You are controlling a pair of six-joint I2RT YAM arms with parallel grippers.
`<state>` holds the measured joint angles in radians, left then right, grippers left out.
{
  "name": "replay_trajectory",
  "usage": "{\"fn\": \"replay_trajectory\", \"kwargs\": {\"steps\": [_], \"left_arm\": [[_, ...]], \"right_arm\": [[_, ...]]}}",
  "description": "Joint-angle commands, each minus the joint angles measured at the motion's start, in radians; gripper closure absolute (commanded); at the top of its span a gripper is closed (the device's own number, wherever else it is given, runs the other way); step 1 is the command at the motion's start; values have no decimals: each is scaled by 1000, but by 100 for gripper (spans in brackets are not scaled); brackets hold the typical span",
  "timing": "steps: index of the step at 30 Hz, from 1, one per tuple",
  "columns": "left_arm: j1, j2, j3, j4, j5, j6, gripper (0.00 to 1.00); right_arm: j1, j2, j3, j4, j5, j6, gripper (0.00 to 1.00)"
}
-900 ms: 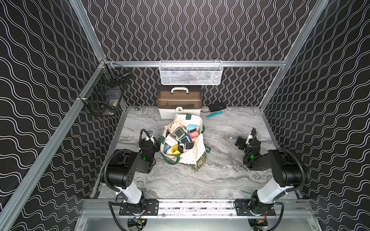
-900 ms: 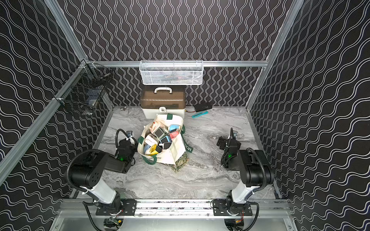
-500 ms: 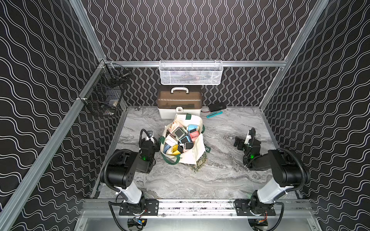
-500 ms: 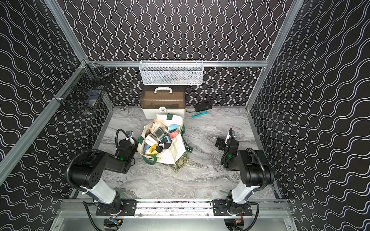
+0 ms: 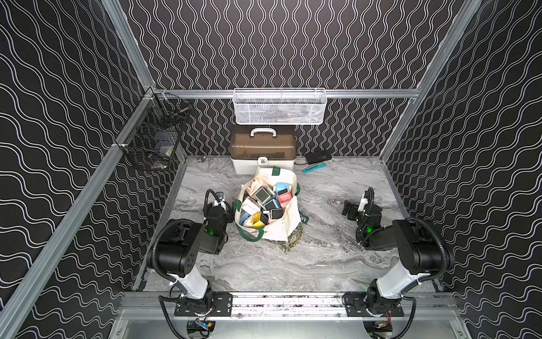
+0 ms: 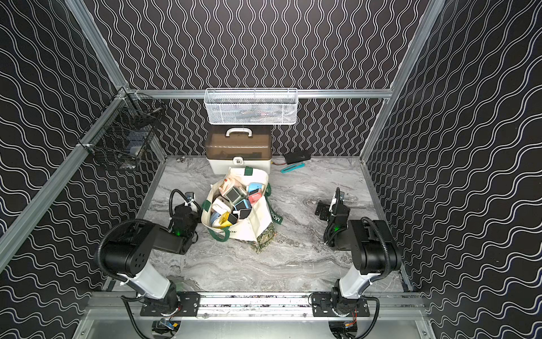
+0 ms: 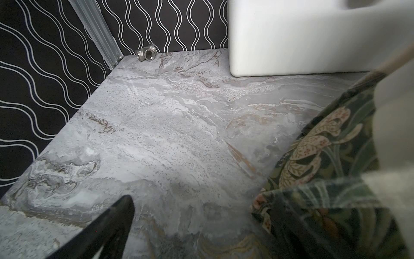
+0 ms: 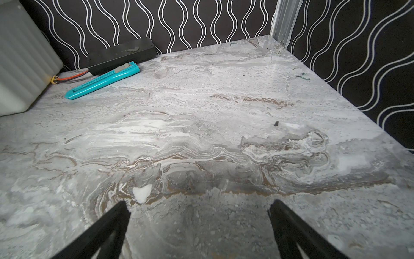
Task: Take out the pencil sharpeners from the tote bags
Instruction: Adjust the canvas bag at the center of the board.
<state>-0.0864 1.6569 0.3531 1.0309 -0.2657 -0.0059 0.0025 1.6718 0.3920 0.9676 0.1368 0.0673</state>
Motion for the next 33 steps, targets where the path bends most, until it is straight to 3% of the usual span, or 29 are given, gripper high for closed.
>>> {"fn": "replay_trajectory", "kwargs": {"steps": [1, 23, 27, 29, 30, 31, 33], "left_arm": [[-1, -1, 7, 17, -4, 1, 1], [-1, -4, 7, 17, -6, 3, 1], [-97, 6, -78, 221, -171, 65, 1], [-109, -18, -114, 270, -177, 74, 1], [-119, -36, -109, 250, -184, 89, 1], [-160, -74, -87, 189, -260, 117, 1], [-216, -191, -20, -8, -347, 147, 1]], "right_arm": [[0, -3, 1, 31, -3, -7, 0], [-28, -5, 21, -16, -51, 17, 0], [-23, -42, 18, -17, 41, 28, 0], [-22, -148, 46, -165, 69, 41, 0], [-22, -197, 69, -249, 76, 47, 0], [-22, -259, 87, -315, 91, 60, 0], [-22, -362, 98, -395, 44, 91, 0]]}}
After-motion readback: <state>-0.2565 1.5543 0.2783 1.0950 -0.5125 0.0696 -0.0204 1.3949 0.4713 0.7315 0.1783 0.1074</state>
